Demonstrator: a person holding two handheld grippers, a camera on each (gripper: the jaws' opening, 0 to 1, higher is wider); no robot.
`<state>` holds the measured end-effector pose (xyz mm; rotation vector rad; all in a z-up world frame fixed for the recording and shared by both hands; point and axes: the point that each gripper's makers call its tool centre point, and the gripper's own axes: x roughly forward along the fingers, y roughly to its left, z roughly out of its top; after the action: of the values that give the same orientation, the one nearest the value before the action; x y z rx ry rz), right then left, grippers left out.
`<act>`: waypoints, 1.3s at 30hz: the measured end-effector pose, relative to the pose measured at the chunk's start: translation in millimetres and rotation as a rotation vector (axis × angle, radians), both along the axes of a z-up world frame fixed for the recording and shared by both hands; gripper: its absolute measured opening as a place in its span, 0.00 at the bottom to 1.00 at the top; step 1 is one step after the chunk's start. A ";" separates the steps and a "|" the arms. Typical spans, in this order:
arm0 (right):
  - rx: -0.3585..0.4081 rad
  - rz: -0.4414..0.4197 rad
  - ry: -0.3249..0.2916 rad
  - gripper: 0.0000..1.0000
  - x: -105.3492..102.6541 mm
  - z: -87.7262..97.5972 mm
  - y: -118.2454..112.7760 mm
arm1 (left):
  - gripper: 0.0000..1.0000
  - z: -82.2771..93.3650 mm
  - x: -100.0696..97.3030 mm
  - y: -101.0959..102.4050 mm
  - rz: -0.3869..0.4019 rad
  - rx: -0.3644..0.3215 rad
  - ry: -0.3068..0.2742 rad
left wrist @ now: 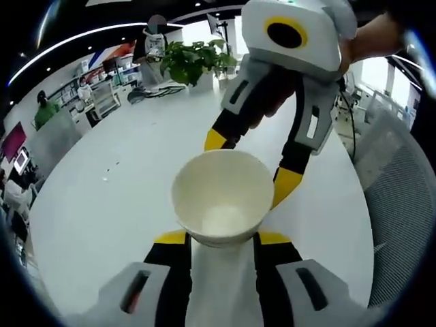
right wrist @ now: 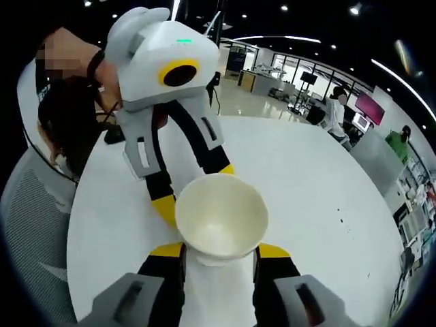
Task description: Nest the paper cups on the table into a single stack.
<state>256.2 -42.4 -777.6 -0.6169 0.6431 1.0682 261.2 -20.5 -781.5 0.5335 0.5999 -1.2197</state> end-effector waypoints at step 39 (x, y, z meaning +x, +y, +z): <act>0.155 -0.220 0.048 0.59 -12.0 9.1 -26.6 | 0.53 4.4 -13.9 33.1 0.358 -0.121 0.059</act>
<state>244.2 -68.9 -768.5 -0.3776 0.6473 0.9184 247.3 12.6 -777.1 0.2734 0.6364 -0.9274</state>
